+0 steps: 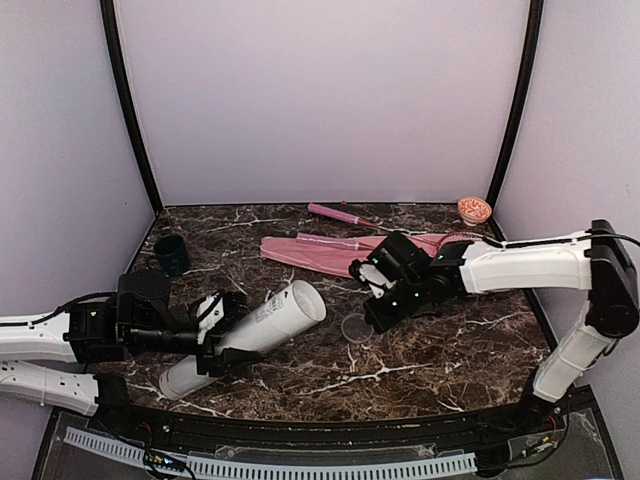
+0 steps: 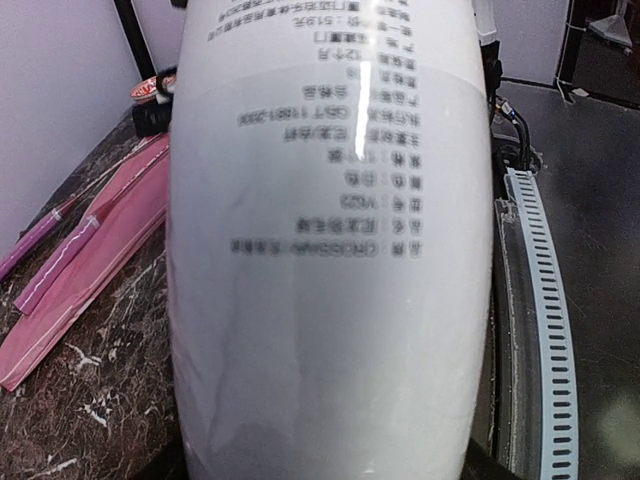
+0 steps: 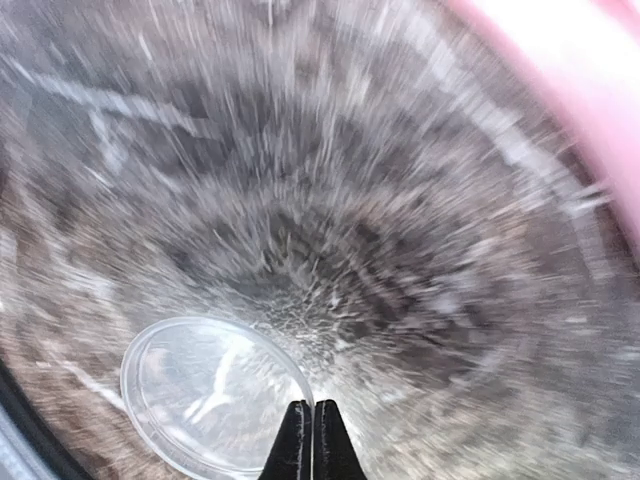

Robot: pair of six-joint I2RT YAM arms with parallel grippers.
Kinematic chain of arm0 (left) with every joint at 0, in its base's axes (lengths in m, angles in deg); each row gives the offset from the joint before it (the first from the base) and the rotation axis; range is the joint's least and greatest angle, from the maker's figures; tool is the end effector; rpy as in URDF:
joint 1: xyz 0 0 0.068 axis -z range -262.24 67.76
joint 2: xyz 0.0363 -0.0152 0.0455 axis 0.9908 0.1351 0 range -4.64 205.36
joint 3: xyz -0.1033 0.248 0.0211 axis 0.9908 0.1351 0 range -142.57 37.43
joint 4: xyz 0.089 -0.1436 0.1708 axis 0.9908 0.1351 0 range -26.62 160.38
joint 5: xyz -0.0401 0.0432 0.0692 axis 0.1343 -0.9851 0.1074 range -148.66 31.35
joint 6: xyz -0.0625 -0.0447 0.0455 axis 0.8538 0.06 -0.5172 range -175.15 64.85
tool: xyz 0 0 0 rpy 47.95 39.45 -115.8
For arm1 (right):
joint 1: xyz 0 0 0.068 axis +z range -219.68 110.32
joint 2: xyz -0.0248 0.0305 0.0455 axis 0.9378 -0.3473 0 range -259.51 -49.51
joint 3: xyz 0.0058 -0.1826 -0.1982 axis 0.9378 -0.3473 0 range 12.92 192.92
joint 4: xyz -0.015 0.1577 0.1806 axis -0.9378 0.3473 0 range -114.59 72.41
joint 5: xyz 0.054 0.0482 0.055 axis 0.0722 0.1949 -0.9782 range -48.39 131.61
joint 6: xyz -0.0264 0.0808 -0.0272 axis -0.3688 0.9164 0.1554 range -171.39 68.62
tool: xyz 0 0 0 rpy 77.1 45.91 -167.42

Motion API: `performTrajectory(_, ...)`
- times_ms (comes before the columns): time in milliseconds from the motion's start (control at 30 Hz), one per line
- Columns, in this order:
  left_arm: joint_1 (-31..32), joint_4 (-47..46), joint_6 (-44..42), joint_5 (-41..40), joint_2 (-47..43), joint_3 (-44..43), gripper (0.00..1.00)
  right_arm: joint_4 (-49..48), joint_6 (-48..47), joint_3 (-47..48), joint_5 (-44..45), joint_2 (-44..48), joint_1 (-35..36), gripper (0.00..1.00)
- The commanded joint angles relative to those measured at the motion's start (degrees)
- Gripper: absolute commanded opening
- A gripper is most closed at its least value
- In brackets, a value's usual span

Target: Pack up the badminton gear

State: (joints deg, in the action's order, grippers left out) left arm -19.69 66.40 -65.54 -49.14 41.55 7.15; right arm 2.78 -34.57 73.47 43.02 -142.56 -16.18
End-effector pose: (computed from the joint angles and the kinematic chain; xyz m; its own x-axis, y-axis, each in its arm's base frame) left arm 0.0869 -0.1960 0.2488 0.0237 0.3402 -0.9401 0.9587 0.2588 0.1179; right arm 0.1983 0.2645 0.1722 -0.7229 -0.4906 -0.4866 -0.6133 0.7799 0.1249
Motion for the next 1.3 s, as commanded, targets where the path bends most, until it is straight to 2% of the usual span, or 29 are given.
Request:
performTrajectory(0, 0.06, -1.63, 1.14, -0.24, -0.34, 0.27, 0.45, 1.29, -0.46, 0.32, 3.78, 11.94, -1.65, 0.00)
performTrajectory(167, 0.12, -1.89, 0.86, -0.35, 0.00, 0.21, 0.45, 2.75, -1.75, 2.28, 4.67, 23.01, -2.16, 0.00)
performTrajectory(333, 0.12, -2.94, 0.82, 0.80, 0.46, 0.18, 0.46, 0.58, -1.98, 5.06, -2.50, 29.27, -1.93, 0.00)
performTrajectory(567, 0.12, -3.07, 0.86, 1.52, 1.02, 0.13, 0.46, -1.01, -1.78, 10.93, -1.43, 26.99, 6.32, 0.00)
performTrajectory(800, 0.10, -4.29, 1.14, 1.97, 0.36, 0.50, 0.46, -4.55, -2.58, 11.50, 1.85, 24.53, 12.26, 0.00)
performTrajectory(1267, 0.12, -5.40, 1.16, 2.70, 0.21, 0.69, 0.46, -2.82, -5.17, 14.59, 1.89, 18.44, 17.62, 0.00)
